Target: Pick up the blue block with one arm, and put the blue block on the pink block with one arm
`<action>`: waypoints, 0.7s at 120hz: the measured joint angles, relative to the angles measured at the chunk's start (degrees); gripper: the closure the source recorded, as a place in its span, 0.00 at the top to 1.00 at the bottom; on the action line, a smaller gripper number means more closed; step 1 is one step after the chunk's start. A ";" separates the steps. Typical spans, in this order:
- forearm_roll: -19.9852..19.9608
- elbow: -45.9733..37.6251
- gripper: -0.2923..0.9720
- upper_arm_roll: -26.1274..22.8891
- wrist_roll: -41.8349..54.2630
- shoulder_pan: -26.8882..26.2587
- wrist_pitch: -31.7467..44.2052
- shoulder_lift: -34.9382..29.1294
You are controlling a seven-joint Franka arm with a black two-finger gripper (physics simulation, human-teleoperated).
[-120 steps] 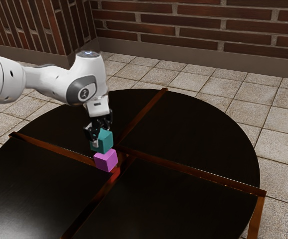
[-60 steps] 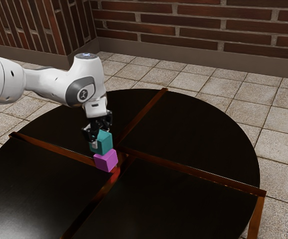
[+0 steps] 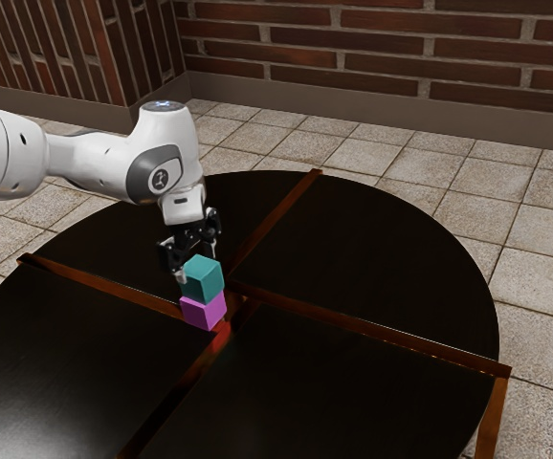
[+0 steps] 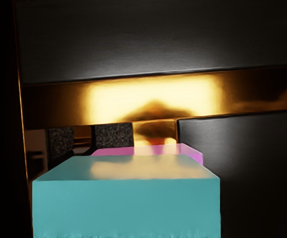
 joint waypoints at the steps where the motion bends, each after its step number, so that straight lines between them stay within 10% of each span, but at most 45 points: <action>1: -0.01 0.00 0.72 0.00 0.04 0.00 0.00 0.00; 38: -0.24 -1.39 0.76 -0.20 -0.47 -1.11 -8.69 -15.95; 60: 0.29 19.30 0.76 5.23 -9.06 -9.90 -27.77 -15.97; 84: 0.38 24.29 0.77 6.65 -19.00 -14.13 -39.32 -16.49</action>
